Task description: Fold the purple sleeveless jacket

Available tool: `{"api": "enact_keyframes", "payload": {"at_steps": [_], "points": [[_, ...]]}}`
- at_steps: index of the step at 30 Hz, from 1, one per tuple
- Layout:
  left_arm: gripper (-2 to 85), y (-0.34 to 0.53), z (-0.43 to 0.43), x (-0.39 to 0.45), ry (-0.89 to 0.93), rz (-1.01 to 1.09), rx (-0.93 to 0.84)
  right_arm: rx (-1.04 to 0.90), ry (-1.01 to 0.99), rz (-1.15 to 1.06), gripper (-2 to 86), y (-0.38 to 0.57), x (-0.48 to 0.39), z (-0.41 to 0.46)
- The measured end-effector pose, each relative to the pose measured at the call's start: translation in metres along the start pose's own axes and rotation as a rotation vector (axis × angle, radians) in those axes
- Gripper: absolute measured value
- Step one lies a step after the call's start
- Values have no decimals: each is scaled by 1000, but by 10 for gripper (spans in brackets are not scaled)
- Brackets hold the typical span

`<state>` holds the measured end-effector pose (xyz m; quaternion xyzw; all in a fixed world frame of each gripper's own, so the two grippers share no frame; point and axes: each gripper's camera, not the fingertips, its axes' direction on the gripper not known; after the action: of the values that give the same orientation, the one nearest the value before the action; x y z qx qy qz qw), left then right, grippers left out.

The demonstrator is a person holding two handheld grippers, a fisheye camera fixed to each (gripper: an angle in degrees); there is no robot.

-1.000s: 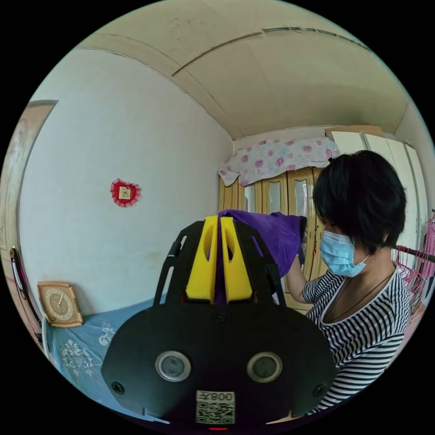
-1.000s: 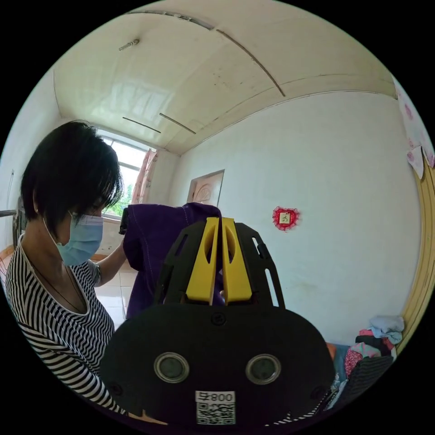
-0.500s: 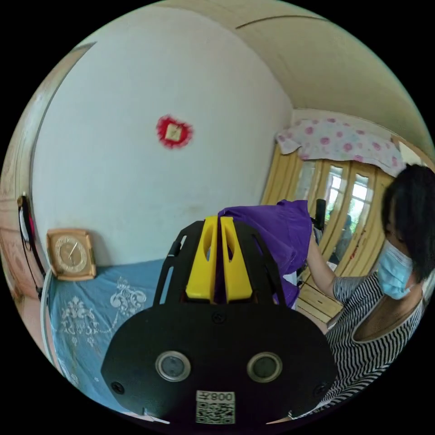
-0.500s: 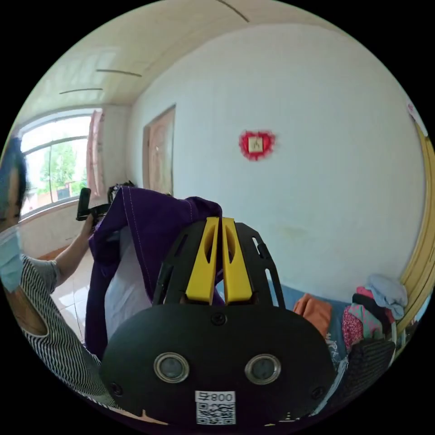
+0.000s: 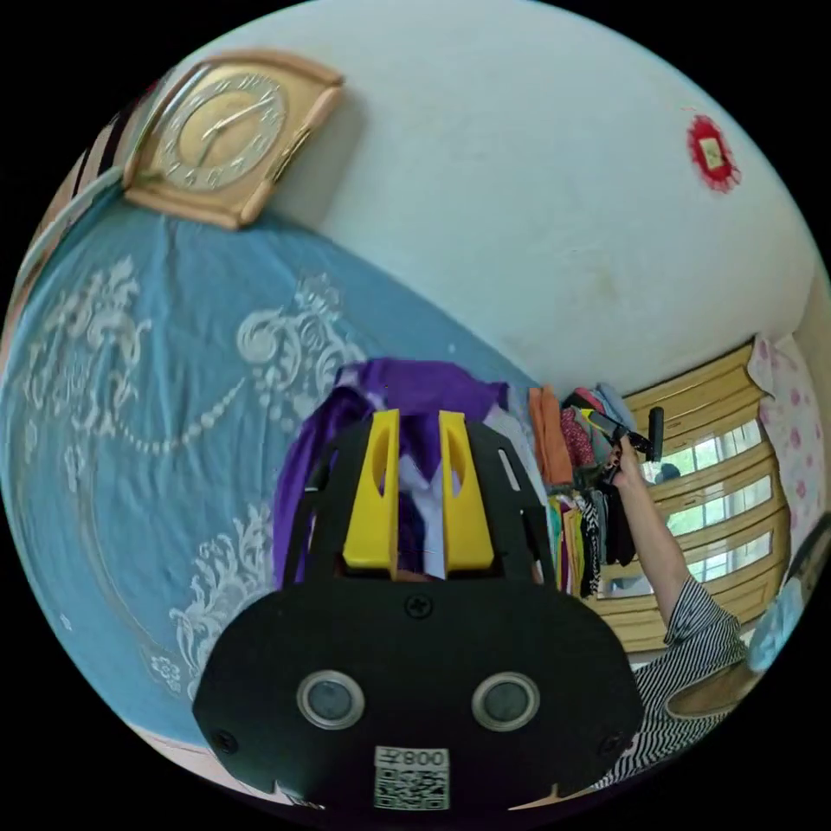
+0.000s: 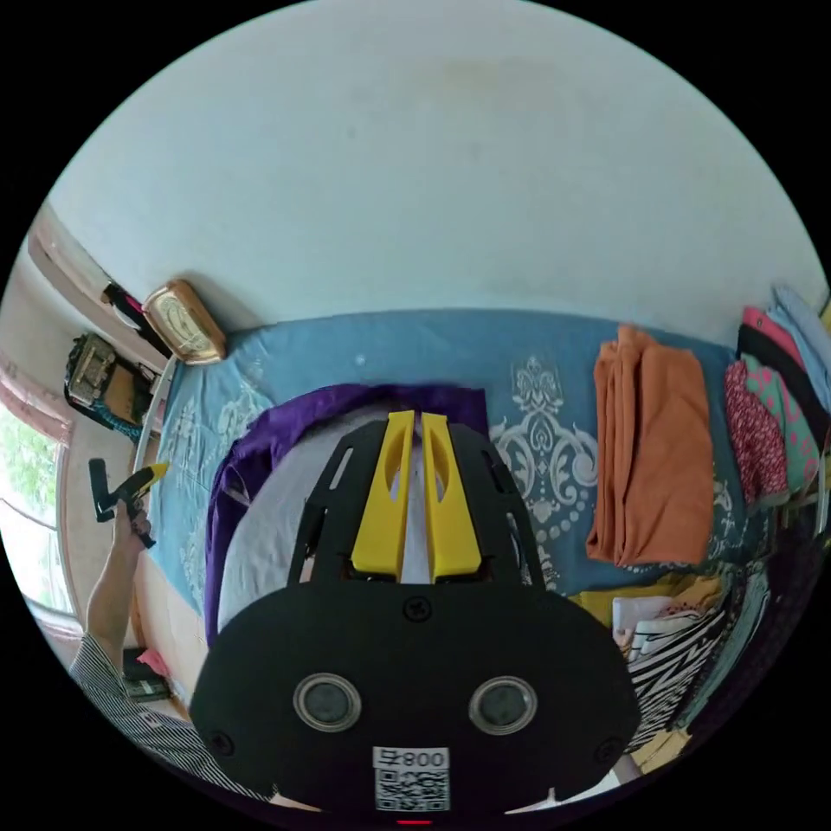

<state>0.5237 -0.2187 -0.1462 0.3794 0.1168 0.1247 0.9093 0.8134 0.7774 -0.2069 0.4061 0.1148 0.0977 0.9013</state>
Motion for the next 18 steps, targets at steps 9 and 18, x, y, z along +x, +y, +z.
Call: {"api": "enact_keyframes", "payload": {"at_steps": [9,18], "points": [[117,181,-59,-146,35,-220,-161,-153,-133,49,51,185,55,32],[102,244,-89,-206,-66,-254,-261,-291,36,202,65,324,68,52]]}}
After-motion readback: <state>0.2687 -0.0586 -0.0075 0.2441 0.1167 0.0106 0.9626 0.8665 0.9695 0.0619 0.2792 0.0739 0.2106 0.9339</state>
